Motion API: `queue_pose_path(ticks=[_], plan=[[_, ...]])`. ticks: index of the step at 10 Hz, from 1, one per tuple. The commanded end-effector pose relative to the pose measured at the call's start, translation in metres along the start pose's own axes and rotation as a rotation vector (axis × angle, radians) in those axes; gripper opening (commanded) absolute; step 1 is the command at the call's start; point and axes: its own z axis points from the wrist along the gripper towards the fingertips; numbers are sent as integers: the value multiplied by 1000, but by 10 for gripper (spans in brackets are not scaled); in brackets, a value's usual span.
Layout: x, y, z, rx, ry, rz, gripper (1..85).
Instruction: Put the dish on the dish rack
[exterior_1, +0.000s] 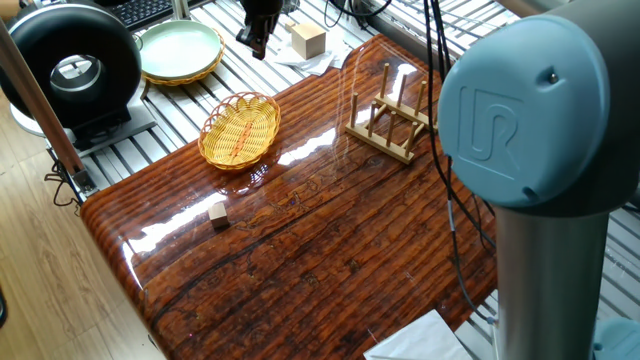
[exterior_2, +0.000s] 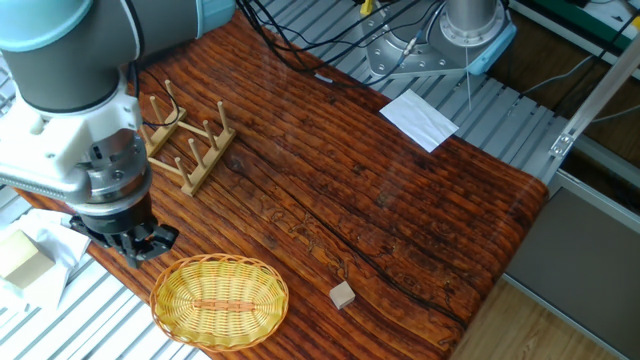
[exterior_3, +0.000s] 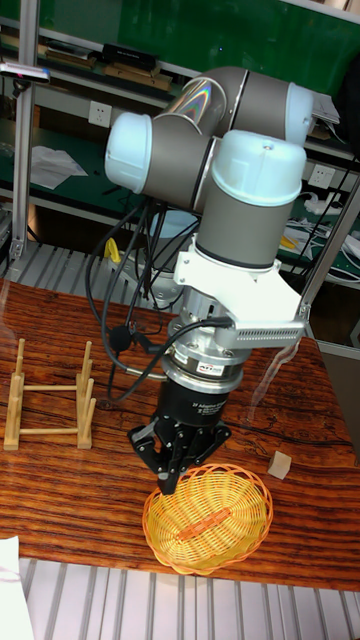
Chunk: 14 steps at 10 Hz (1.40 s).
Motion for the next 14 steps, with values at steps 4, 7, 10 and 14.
queue_pose_path(ticks=[4,7,10,14], plan=[[8,-7,-1,19,32,-111,10],[-6,7,5,-21,3,-137,10],[-11,17,12,-48,17,-174,10],[-26,15,21,-63,-40,-296,233]])
